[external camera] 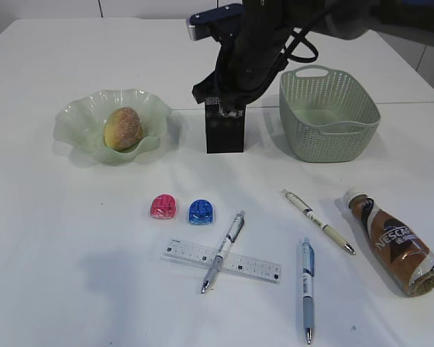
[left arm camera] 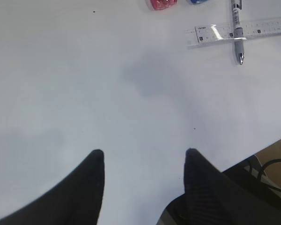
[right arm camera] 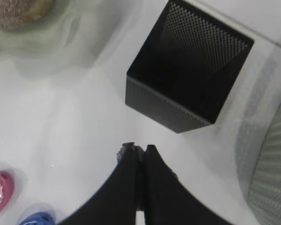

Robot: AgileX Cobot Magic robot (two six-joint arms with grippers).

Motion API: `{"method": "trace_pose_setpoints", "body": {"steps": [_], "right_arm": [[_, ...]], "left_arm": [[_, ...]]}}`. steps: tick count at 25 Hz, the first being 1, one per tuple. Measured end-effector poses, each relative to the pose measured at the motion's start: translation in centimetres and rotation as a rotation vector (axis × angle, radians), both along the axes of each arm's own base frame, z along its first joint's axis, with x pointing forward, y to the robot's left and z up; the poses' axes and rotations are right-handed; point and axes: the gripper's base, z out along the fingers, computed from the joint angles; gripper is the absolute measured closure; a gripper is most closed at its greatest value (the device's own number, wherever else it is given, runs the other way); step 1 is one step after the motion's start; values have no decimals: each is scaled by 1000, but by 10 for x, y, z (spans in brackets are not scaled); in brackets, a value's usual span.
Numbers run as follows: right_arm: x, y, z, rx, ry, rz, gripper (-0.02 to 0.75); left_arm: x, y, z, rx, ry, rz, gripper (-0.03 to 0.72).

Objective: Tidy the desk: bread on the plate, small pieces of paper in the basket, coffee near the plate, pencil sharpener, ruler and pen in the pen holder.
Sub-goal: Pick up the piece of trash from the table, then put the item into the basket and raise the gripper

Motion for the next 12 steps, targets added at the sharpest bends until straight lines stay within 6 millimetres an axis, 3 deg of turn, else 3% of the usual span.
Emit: {"method": "trace_pose_setpoints", "body": {"steps": [3, 7, 12], "right_arm": [[6, -9, 10, 10, -27, -21, 722], [16, -37, 10, 2, -9, -82, 722], [31, -92, 10, -4, 3, -195, 722]], "left_arm": [[0, 0, 0, 0, 0, 0, 304], [0, 0, 0, 0, 0, 0, 304], [0, 0, 0, 0, 0, 0, 305]]}}
